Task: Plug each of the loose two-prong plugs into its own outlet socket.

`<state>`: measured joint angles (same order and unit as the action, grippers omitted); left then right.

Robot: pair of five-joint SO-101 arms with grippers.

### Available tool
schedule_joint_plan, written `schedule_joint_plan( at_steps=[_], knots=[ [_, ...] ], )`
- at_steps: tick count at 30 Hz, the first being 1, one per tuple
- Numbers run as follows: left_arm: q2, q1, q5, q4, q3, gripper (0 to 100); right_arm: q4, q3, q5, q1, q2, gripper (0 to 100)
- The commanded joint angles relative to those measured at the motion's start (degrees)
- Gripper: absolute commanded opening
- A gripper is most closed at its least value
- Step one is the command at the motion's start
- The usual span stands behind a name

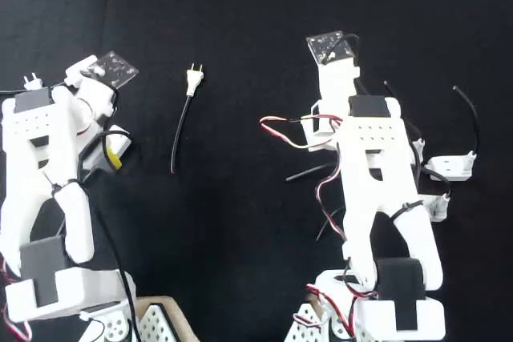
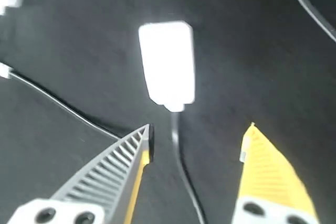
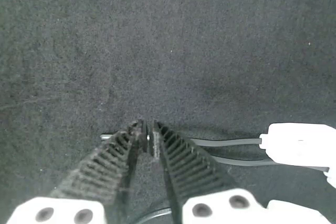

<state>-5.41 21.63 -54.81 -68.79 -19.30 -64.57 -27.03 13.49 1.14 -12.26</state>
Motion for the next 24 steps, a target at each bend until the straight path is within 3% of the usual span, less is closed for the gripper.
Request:
schedule_joint_plan(
  at_steps=[1, 5, 13, 18, 24],
  knots=[
    [4.4, -1.5, 3.0, 8.7, 0.2, 29, 0.8, 0.2, 0.3, 0.3, -0.5, 1.3],
    [15.4, -0.9, 4.6, 12.2, 5.1, 29, 0.8, 0.2, 0.3, 0.3, -0.4, 1.3],
    [31.7, -0.3, 4.7, 3.8, 18.8, 27, 0.9, 0.2, 0.4, 0.3, -0.4, 1.3],
    [32.4, -1.3, -0.8, -6.4, 22.5, 2, 0.9, 0.2, 0.4, 0.3, -0.4, 1.3],
    [24.4, -5.1, -6.2, -10.3, 15.7, 3, 0.9, 0.1, 0.4, 0.3, -0.4, 1.3]
  ],
)
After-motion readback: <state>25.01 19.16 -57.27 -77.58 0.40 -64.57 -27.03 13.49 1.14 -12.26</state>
